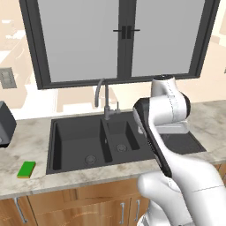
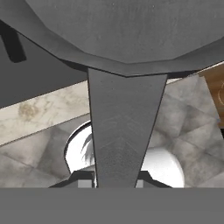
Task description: Pick the pan and sponge and place them into the sink. Then turn on the water.
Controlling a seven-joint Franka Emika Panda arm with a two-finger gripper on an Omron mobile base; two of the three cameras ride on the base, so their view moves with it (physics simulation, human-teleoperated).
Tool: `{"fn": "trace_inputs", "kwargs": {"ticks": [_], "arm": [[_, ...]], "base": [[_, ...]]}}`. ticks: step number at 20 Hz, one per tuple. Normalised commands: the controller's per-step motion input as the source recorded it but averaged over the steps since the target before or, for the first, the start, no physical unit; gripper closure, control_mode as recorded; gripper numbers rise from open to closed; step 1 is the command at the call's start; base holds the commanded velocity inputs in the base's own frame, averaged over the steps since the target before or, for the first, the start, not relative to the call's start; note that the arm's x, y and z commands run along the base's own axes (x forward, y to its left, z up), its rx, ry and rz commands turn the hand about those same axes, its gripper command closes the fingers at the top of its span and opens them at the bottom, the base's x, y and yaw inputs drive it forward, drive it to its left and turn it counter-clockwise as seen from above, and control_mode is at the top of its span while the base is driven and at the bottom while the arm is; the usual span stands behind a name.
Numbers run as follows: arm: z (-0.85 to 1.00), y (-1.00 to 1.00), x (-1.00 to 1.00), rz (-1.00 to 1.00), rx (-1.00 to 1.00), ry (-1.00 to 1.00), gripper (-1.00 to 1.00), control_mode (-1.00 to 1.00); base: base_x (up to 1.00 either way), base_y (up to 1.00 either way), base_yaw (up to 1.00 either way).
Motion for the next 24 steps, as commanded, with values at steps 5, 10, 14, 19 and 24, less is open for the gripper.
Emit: {"fn": "trace_inputs", "kwargs": {"ticks": [5,10,14,19,24], "arm": [[0.07,0.62,0.0,0.0,-0.01,0.0,1.0,-1.0],[0.01,0.62,0.0,0.01,0.0,0.02,1.0,-1.0],[0.2,0.52,0.0,0.06,0.01,0.16,1.0,-1.0],[0.12,0.46,0.0,0.07,0.04,0.17,1.0,-1.0],[0.0,0.56,0.01,0.05,0.0,0.08,1.0,-1.0]], "base": [[0.0,0.0,0.0],[0.0,0.0,0.0],[0.0,0.0,0.0],[0.0,0.0,0.0],[0.0,0.0,0.0]]}}
